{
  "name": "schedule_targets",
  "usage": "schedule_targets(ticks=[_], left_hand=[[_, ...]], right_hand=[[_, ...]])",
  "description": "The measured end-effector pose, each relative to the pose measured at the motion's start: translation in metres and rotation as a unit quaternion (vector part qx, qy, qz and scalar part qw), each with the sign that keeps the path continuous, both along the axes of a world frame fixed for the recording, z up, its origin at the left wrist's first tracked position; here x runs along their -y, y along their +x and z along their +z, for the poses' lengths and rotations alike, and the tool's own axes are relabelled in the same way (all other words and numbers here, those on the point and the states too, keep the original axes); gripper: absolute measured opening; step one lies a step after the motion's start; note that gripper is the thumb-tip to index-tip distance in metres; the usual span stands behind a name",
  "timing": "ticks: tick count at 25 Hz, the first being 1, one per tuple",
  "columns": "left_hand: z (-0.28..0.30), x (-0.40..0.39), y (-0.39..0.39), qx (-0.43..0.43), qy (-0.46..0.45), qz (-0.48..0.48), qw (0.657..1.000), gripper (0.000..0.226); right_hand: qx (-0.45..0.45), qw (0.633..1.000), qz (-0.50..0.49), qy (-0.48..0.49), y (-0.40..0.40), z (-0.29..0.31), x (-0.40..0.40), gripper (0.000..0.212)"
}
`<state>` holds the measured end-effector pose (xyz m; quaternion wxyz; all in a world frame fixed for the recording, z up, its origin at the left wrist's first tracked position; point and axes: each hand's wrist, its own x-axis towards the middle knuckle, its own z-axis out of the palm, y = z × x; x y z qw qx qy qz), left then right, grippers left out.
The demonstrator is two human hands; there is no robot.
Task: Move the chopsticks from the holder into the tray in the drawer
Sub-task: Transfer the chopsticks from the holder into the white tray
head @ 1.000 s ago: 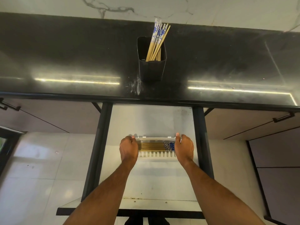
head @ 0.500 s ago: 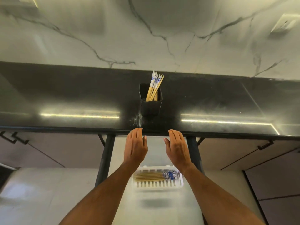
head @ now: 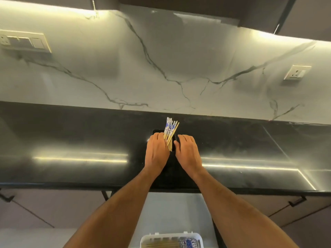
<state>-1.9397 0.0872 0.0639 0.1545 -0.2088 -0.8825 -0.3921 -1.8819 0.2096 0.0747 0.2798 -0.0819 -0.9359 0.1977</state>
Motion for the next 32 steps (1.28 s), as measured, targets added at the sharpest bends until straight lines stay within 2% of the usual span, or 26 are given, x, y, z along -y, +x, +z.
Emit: schedule_targets(ticks=[2,7,9,12,17,20,25,32], left_hand=[[0.002,-0.012,-0.018,0.027,0.014,0.006,1.0,0.038],[-0.01,-0.042,-0.078,0.043,-0.015,0.014,0.999,0.011],[-0.015,-0.051,-0.096,0.062,-0.019,0.003,0.998,0.009],[-0.022,-0.058,-0.119,0.095,-0.01,0.008,0.995,0.005],[-0.03,-0.058,-0.133,0.13,0.039,0.016,0.991,0.008],[-0.032,-0.058,-0.132,0.135,0.084,0.017,0.987,0.007],[-0.033,-0.056,-0.125,0.139,0.141,0.013,0.98,0.012],[-0.026,-0.047,-0.119,0.153,0.196,0.004,0.969,0.018]], right_hand=[[0.021,1.0,0.009,-0.007,-0.027,0.005,-0.008,0.024],[0.051,0.996,0.002,-0.08,-0.097,0.004,-0.023,0.013],[0.063,0.989,-0.017,-0.133,-0.117,-0.002,-0.023,0.005],[0.051,0.982,-0.054,-0.174,-0.137,-0.013,-0.021,0.003],[0.032,0.981,-0.082,-0.175,-0.153,-0.015,-0.015,0.009],[0.043,0.976,-0.095,-0.193,-0.156,-0.011,-0.012,0.02],[0.078,0.967,-0.106,-0.217,-0.159,-0.008,-0.011,0.025],[0.048,0.946,-0.091,-0.307,-0.155,-0.002,-0.012,0.03]])
